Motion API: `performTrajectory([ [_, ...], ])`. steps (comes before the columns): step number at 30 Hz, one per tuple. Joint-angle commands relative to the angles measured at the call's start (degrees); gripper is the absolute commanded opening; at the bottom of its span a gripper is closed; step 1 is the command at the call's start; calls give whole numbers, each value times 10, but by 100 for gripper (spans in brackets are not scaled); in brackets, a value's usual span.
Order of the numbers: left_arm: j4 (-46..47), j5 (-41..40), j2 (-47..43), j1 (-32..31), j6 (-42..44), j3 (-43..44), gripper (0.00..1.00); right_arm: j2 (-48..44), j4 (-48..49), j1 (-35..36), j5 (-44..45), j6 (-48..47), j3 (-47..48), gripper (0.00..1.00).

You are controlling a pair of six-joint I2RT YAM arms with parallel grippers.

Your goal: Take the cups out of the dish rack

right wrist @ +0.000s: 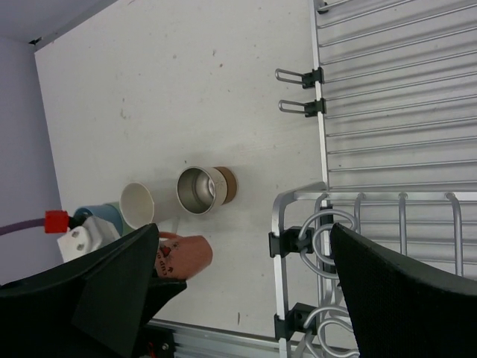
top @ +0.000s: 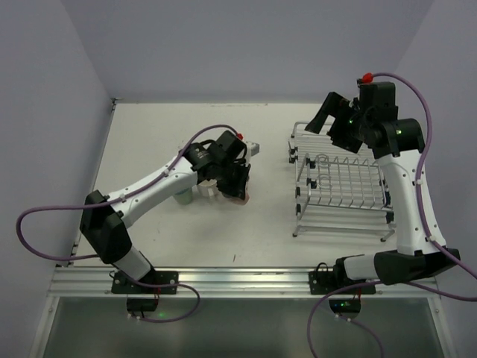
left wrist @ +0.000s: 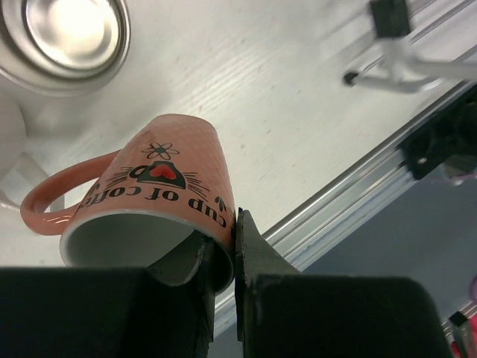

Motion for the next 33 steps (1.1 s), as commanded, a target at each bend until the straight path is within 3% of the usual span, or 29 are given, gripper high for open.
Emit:
performTrajectory([
  [1, -30, -56, -29, -17, 24, -25, 0, -20, 0, -1, 13, -7, -2, 99],
  [16, -67, -166, 35, -64, 32, -41, 0, -24, -4, -1, 7, -3, -12, 99],
  [28, -73, -191, 95, -90, 43, -16, 1, -31, 3, -1, 6, -8, -44, 99],
  [33, -69, -187, 113, -101, 46, -8, 23, -30, 6, 0, 4, -12, -53, 99],
])
